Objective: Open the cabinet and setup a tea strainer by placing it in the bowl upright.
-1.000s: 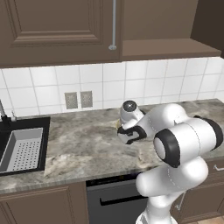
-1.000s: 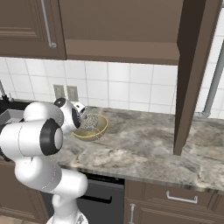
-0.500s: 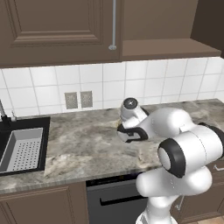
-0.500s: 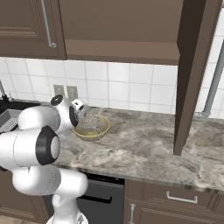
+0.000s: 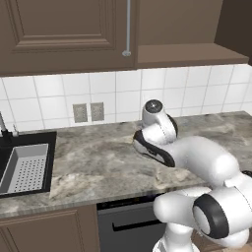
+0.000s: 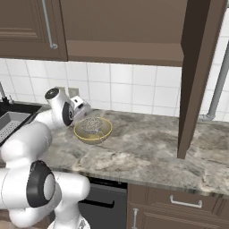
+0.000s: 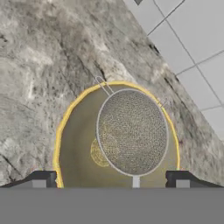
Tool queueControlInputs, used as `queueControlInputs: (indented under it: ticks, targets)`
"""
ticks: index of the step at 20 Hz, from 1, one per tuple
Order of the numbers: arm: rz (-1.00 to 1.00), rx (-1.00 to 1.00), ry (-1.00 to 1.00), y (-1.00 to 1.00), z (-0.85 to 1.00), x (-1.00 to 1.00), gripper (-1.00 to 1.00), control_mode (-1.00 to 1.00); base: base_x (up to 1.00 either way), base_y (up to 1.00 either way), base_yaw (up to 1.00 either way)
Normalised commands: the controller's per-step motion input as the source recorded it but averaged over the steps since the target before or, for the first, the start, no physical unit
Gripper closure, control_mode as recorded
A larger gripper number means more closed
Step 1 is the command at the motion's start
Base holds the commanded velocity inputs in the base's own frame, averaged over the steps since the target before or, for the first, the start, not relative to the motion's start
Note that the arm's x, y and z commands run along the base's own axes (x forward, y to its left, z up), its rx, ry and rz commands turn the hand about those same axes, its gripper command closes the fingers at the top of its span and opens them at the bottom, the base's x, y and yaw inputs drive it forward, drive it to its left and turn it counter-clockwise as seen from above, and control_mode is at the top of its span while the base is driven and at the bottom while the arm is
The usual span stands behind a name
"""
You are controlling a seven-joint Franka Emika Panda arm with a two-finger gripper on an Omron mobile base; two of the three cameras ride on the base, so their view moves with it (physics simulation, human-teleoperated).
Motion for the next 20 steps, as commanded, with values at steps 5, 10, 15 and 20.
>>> queueControlInputs:
  ticks: [5, 10, 15, 20]
  targets:
    - [-0.31, 0.31, 0.13, -0.55, 0.93, -0.36, -1.0, -1.0, 0.0, 0.0, 0.0]
    - [-0.41, 0.35, 0.15, -0.65, 0.65, -0.48, -1.0, -1.0, 0.0, 0.0, 0.0]
    - [-0.45, 0.36, 0.11, -0.68, 0.43, -0.66, -1.0, -1.0, 0.0, 0.0, 0.0]
    - [-0.41, 0.21, 0.02, -0.22, 0.2, -0.79, -1.0, -1.0, 0.0, 0.0, 0.0]
